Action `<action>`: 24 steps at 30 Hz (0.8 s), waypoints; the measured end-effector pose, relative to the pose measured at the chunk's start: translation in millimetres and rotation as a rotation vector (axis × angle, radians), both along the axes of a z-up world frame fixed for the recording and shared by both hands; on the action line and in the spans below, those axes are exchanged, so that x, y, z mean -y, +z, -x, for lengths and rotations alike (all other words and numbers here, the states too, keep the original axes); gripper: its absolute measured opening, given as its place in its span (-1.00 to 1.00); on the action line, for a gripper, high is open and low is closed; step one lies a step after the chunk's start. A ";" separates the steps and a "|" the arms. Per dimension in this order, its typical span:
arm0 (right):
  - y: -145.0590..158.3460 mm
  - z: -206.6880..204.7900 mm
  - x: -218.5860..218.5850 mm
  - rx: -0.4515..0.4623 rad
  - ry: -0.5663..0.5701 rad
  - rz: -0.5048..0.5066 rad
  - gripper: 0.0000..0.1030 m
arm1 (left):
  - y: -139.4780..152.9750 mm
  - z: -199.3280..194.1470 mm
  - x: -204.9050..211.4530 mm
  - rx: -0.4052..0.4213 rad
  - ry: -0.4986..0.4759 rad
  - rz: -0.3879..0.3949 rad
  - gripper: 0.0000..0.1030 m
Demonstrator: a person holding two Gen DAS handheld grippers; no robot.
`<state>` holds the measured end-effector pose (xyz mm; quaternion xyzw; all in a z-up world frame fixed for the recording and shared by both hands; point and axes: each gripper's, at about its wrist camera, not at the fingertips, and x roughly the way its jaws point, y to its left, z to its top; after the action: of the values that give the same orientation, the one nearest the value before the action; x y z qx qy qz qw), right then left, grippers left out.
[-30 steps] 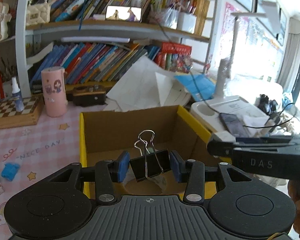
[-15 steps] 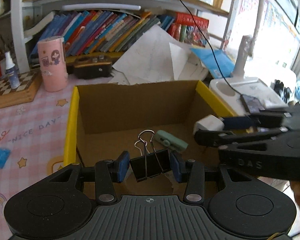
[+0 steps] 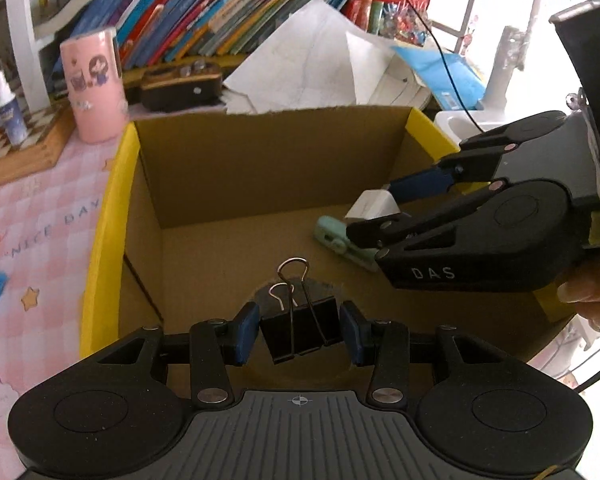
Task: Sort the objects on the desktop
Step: 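Open both tools to drop the clip and charger plug into the box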
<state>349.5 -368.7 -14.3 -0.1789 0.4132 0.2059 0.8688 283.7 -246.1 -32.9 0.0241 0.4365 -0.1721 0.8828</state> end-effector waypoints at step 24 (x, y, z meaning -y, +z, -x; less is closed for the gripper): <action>42.4 52.5 30.0 0.266 -0.231 -0.225 0.30 | 51.7 45.7 -28.7 0.302 0.092 0.005 0.27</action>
<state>296.9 -398.7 28.2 -0.0577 0.2870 0.1243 0.9481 238.0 -217.4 18.8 0.0276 0.2991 -0.1272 0.9453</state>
